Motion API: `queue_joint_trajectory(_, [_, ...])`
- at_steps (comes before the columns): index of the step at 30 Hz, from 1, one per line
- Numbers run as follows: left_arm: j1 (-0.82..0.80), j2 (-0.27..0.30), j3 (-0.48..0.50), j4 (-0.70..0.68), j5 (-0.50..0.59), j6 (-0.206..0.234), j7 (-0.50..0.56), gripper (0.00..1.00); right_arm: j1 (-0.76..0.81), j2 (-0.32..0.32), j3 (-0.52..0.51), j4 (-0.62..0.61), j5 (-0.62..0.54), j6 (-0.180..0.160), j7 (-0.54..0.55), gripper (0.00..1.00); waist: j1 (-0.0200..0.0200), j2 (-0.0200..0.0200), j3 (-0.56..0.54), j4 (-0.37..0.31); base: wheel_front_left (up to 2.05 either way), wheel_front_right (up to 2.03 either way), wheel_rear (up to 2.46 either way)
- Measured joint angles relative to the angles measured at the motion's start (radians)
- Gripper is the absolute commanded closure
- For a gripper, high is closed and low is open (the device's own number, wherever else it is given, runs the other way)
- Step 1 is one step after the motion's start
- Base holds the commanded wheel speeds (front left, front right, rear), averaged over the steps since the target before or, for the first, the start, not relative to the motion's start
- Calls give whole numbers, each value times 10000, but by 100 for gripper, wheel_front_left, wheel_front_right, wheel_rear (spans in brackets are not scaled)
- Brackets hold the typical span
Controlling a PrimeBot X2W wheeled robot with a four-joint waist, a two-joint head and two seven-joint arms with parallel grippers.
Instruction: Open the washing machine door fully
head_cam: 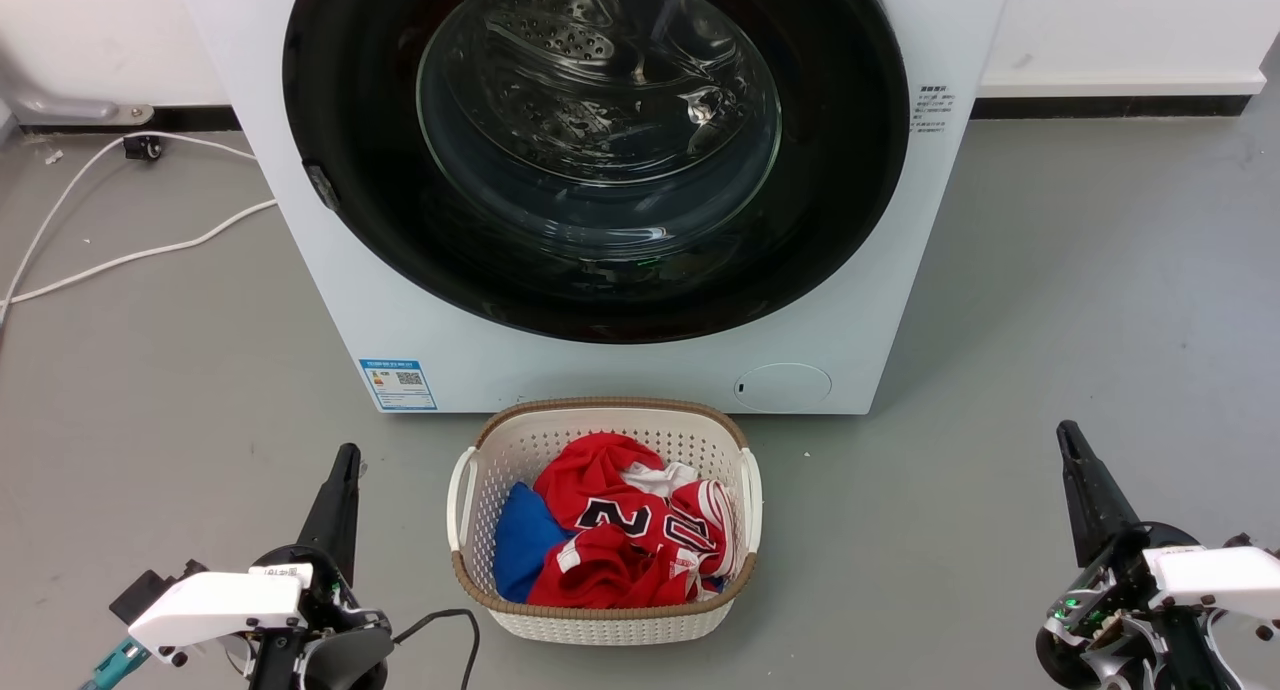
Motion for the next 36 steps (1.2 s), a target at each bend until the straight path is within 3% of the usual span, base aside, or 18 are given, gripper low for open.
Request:
queue_joint_trajectory(24, [-2, -13, 23, 2, 10, 0, 35, 100, -1, 17, -31, 0, -56, 0, 13, 100, 0, 0, 0, 0, 0, 0, 0])
queue_joint_trajectory(25, [-1, -13, 21, 12, 15, 2, 36, 0, 1, 17, -31, 8, -58, 0, 13, 0, 0, 0, 0, 0, 0, 0, 0])
queue_joint_trajectory(36, [468, -82, -23, 301, 426, 19, -265, 0, 481, 71, -35, 336, -596, -15, -290, 0, 0, 0, 7, 4, 0, 0, 0])
